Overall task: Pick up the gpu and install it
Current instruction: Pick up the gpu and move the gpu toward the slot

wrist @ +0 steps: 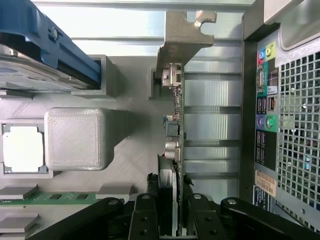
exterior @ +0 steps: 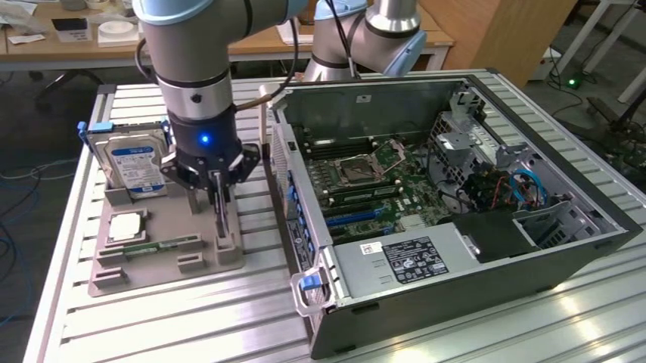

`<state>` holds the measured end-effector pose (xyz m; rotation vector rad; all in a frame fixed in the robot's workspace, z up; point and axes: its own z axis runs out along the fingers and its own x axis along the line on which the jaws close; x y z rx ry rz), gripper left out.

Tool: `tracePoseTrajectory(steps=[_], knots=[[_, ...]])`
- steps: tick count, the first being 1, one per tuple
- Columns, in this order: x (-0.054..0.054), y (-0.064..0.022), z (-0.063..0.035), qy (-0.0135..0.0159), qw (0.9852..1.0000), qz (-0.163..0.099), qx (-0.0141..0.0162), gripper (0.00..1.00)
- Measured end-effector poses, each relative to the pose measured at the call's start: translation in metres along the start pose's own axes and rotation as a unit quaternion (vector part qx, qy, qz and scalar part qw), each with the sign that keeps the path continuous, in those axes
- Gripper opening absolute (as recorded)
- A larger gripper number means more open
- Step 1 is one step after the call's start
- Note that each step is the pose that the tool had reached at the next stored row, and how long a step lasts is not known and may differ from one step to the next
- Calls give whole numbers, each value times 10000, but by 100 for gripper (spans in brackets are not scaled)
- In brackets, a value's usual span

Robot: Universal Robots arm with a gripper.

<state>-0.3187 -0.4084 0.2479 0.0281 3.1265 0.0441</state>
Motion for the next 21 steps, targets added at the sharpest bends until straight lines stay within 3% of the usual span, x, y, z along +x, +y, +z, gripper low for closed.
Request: tracePoseTrajectory(steps=[21], knots=[[-2,4,-138,0,10000,0,-14,27]])
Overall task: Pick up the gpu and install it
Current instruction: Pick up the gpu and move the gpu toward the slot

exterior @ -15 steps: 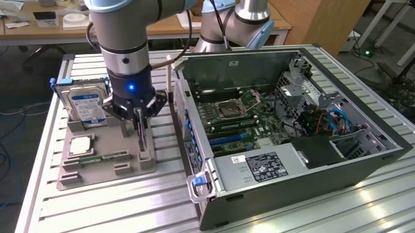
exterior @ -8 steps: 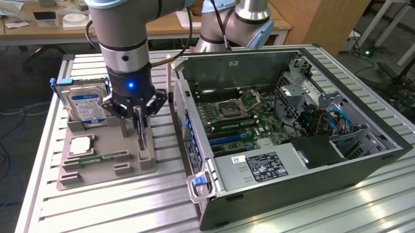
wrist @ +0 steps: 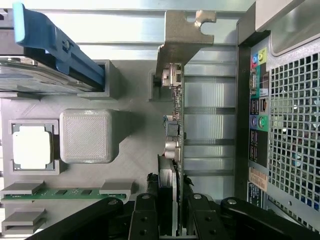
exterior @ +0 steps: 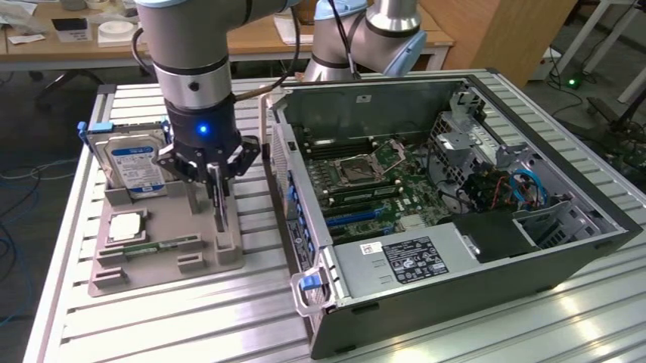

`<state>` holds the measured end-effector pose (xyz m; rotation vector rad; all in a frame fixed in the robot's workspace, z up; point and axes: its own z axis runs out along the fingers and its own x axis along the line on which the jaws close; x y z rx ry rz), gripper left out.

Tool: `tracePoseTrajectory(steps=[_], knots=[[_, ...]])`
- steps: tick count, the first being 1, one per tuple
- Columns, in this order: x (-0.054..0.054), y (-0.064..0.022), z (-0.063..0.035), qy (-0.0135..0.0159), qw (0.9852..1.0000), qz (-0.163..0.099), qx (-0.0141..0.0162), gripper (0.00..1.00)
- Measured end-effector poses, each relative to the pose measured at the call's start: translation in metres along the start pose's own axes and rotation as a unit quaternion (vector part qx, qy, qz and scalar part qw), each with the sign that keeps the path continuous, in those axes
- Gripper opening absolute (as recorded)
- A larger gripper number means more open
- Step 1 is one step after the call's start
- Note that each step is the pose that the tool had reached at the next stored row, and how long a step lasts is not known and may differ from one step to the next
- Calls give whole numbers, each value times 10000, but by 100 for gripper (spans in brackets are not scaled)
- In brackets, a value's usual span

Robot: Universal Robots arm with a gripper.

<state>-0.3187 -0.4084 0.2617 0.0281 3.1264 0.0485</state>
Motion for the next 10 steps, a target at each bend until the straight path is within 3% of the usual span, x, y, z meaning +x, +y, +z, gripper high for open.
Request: tracePoseTrajectory(steps=[10], knots=[[0,2,-58,0,10000,0,-4,27]])
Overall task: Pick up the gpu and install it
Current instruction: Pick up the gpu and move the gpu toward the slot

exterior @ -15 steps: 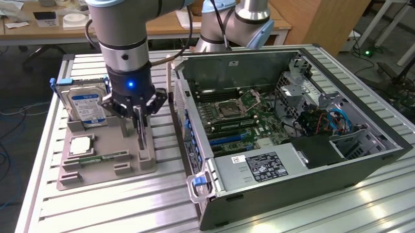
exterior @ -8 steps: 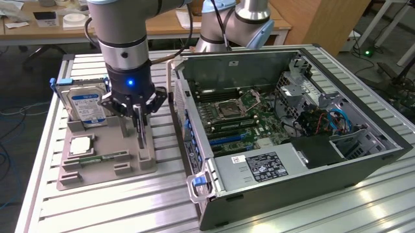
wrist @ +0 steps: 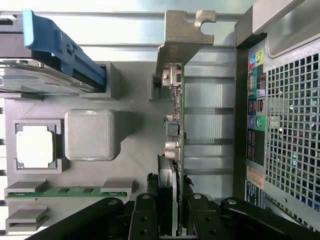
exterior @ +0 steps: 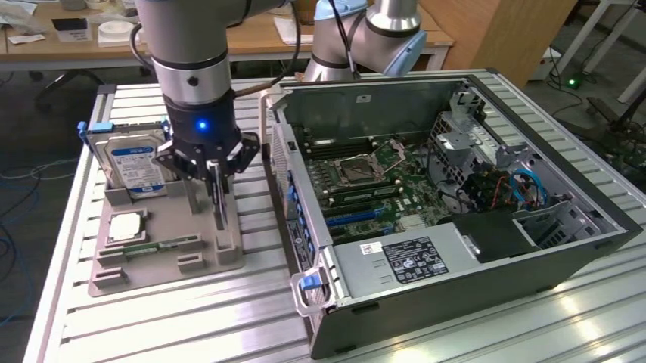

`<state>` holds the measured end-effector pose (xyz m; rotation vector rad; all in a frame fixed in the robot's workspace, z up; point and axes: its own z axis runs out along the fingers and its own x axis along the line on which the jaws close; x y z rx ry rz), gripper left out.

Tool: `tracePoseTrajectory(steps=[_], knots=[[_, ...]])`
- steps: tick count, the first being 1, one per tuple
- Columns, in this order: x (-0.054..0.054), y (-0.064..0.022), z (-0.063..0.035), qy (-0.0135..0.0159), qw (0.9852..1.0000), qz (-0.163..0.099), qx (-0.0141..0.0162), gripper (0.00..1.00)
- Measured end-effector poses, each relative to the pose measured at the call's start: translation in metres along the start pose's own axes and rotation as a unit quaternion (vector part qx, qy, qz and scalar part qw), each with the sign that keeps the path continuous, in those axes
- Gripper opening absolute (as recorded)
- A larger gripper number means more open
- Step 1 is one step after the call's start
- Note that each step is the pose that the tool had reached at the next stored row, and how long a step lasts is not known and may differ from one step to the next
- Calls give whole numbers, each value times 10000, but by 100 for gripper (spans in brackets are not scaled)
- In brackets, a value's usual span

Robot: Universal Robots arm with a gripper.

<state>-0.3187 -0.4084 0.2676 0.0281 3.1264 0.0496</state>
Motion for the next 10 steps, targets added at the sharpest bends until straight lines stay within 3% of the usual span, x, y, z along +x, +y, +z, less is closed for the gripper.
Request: tracePoseTrajectory(steps=[10], knots=[[-1,3,-104,0,10000,0,-3,27]])
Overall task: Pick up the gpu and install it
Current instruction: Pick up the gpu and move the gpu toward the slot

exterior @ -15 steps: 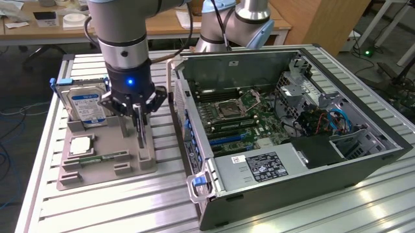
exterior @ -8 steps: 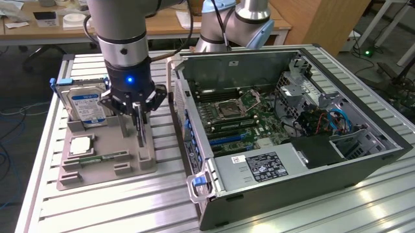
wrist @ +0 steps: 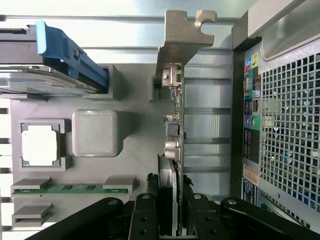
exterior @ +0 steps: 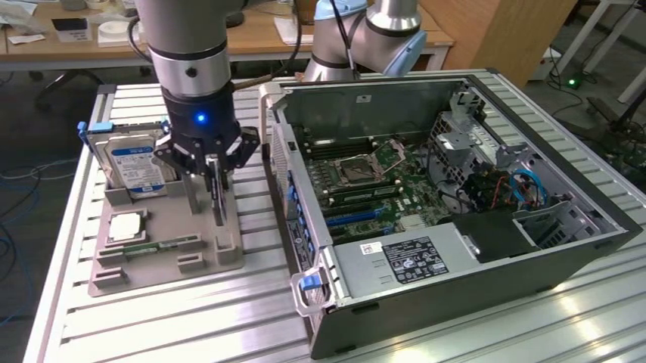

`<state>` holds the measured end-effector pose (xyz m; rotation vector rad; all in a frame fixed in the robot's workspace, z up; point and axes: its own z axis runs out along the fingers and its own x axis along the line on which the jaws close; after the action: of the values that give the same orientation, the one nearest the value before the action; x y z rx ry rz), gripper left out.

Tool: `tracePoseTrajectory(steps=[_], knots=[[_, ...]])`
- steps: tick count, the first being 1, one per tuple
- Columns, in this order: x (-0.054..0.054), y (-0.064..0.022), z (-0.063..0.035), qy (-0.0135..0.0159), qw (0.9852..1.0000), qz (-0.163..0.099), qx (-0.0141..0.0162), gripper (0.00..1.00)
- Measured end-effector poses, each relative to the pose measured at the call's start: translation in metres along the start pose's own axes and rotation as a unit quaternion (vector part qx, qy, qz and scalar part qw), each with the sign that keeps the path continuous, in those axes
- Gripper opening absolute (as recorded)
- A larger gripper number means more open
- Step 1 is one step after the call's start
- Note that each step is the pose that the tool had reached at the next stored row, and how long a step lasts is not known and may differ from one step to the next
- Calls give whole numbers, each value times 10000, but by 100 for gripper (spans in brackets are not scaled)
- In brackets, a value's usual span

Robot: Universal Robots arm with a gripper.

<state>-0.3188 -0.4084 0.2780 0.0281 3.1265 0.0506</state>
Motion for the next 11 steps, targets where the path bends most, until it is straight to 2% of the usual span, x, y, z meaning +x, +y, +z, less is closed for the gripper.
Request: tracePoseTrajectory(steps=[11], knots=[[-2,5,-155,0,10000,0,-10,27]])
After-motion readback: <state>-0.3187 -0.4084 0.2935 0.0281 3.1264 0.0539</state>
